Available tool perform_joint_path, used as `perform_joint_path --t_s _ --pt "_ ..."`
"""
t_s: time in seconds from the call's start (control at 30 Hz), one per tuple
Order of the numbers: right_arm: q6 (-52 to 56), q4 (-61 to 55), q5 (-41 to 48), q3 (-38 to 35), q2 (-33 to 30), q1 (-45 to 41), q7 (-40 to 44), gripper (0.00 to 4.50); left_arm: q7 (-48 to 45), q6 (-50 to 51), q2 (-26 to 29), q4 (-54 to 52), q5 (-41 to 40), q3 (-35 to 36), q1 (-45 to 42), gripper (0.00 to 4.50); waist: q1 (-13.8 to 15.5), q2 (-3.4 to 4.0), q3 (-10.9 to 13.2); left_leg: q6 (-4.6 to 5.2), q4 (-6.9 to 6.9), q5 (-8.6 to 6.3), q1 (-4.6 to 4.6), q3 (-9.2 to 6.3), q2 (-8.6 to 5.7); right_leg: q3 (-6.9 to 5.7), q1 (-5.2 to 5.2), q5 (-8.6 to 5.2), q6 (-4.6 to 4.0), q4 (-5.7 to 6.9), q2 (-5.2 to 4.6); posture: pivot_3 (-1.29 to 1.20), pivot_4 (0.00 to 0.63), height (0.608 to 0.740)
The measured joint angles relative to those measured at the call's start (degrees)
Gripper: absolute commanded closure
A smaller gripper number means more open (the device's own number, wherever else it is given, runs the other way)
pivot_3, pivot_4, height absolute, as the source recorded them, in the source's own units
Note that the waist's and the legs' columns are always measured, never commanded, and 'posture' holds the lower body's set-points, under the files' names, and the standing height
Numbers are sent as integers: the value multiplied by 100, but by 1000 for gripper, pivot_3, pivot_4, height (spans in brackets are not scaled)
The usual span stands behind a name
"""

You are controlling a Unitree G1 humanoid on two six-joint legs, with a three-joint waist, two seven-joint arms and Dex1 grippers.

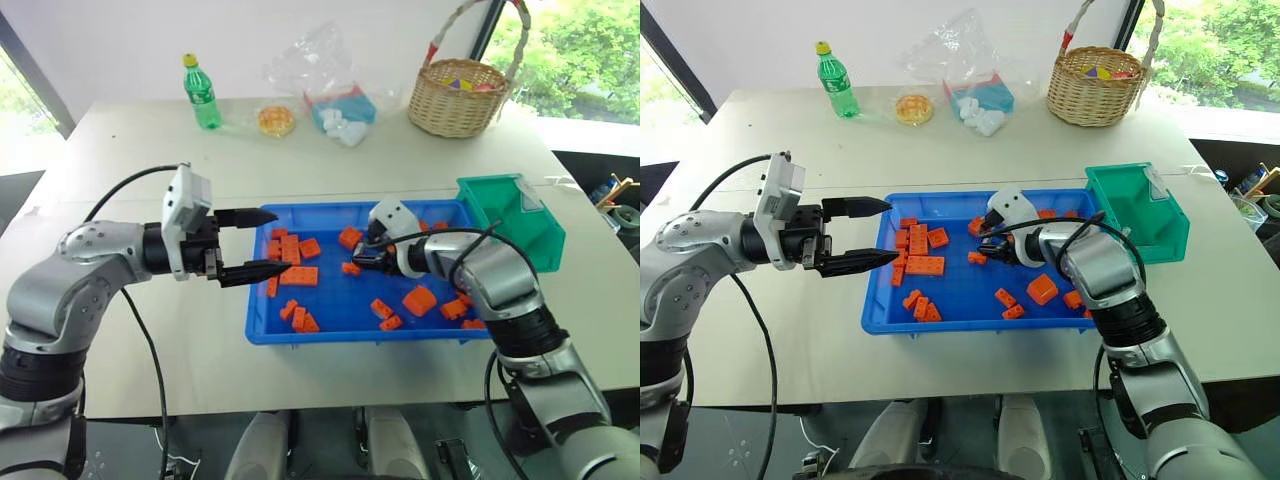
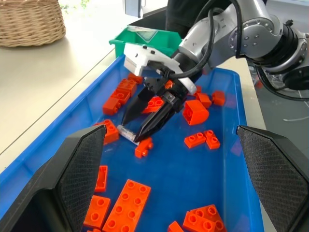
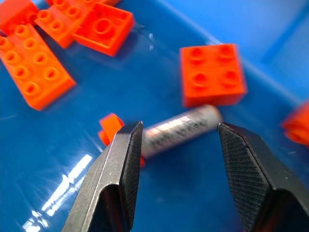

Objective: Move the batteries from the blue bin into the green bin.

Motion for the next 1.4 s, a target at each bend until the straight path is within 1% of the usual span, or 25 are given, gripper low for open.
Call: perform_joint_path --t_s 0.17,0.43,0.47,0.5,0.6,0.63,0.8,0.87,1.0,1.17,1.27,1.4 --pt "155 50 24 -19 241 10 -158 2012 24 -7 0 -51 -8 11 12 0 6 0 0 0 0 0 1 0 -1 0 1 0 0 0 0 0 150 693" --pt "-117 215 -63 24 261 9 -259 2012 33 -26 -19 -51 -25 35 20 0 0 0 0 0 0 0 2 0 0 -1 2 0 1 1 1 0 150 693" --pt "-162 218 -70 46 258 16 -267 2522 36 -26 -34 -51 -25 35 19 0 0 0 0 0 0 0 2 0 0 -1 2 0 0 0 1 0 150 693" --pt "-201 224 -81 53 257 26 -270 2853 38 -27 -45 -51 -26 35 18 0 0 0 0 0 0 0 2 0 0 -1 2 0 0 1 1 0 150 693" --pt "-271 227 -115 55 238 60 -278 4357 38 -26 -46 -48 -26 35 2 0 -1 0 0 0 0 0 2 0 0 -1 2 0 1 1 1 0 150 693" --pt "-287 227 -115 55 237 69 -279 4444 36 -27 -46 -48 -26 35 -6 0 -1 0 0 0 0 0 3 0 0 -1 2 0 1 1 1 0 150 693" --pt "-225 110 -85 2 173 143 -280 4442 15 -27 -48 -33 -26 33 -54 0 4 0 0 0 0 0 3 0 0 -1 2 0 1 1 1 0 150 693" --pt "-43 -132 29 -182 53 225 -270 4442 -3 -33 -53 3 -25 27 -72 0 19 1 0 0 1 0 1 0 -1 -1 2 0 1 0 1 0 150 693" --pt "304 -606 247 -925 -288 235 -304 4442 -41 -35 -69 96 -23 -1 -134 0 24 1 1 0 1 0 0 0 -1 -1 3 0 1 -1 1 0 150 693" --pt "666 -722 350 -2490 -1320 222 -444 4442 -166 -87 -72 210 18 -54 -156 0 53 0 1 2 1 -1 -1 3 -1 -1 5 0 1 -4 -1 0 150 693" --pt "663 -706 361 -2937 -1744 354 -477 4442 -227 -126 -124 291 30 -109 -204 0 15 0 0 4 -1 -2 0 4 3 -2 5 -1 0 -4 0 0 150 693" --pt "611 -528 332 -3361 -2064 760 -576 4442 -301 -178 -190 454 106 -255 -390 0 17 -1 0 6 -1 -3 0 8 4 -1 6 -1 -1 -4 -2 0 150 693"
